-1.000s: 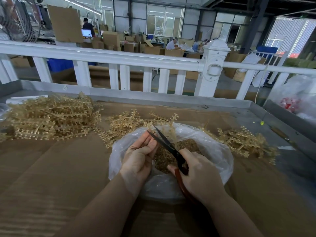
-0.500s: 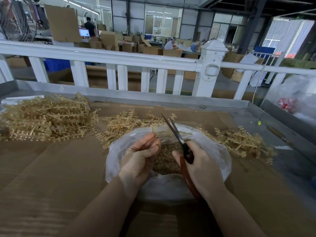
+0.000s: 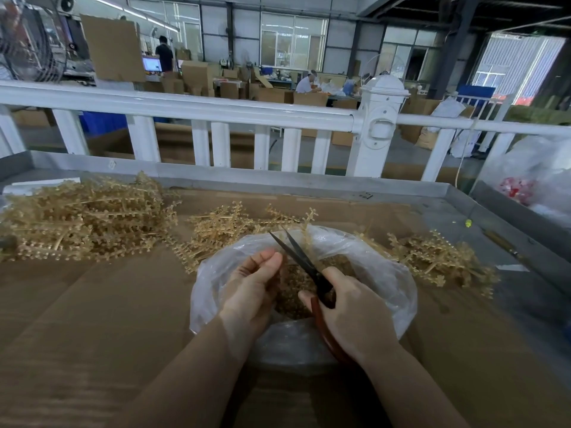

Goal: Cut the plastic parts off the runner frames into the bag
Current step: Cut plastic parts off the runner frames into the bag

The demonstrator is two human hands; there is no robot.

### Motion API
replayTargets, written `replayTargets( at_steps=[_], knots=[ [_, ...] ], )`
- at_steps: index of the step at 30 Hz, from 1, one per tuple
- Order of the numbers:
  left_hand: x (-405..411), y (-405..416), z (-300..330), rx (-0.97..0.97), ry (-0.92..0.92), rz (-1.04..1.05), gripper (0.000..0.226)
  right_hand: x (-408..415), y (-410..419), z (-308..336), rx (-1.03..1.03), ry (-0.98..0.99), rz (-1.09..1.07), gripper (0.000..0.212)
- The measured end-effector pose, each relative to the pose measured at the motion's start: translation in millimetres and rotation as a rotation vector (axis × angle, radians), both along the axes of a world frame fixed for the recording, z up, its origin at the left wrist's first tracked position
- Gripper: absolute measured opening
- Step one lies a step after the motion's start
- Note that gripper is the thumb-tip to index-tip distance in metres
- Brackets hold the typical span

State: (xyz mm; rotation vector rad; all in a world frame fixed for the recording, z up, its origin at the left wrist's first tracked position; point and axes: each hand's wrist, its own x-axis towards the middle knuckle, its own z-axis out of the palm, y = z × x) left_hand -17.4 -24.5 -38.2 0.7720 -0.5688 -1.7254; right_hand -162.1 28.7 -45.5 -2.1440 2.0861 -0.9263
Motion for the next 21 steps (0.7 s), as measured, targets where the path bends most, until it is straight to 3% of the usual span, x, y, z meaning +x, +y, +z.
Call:
replayTargets(
  at_steps=[4,13,17,21],
  knots=[
    [0,-2,-1,0.019,-0.004,0.005,0.024,-1,1,2,-0.017,-0.011,0.011,0.034],
    [-3,-2,1,0.026,-0.055,0.025,0.015,-1,1,14,-0.093,-0.184,-0.002,0.028],
    [-4,-1,2,0.018,-0.066,0.024,0.013,9,6,18,-0.190,-0.104,0.060,0.041],
    [-2,-1,2,0.022,-0.071,-0.002,0.010,17,3,18,-0.173,0.107,0.077,0.041]
  ],
)
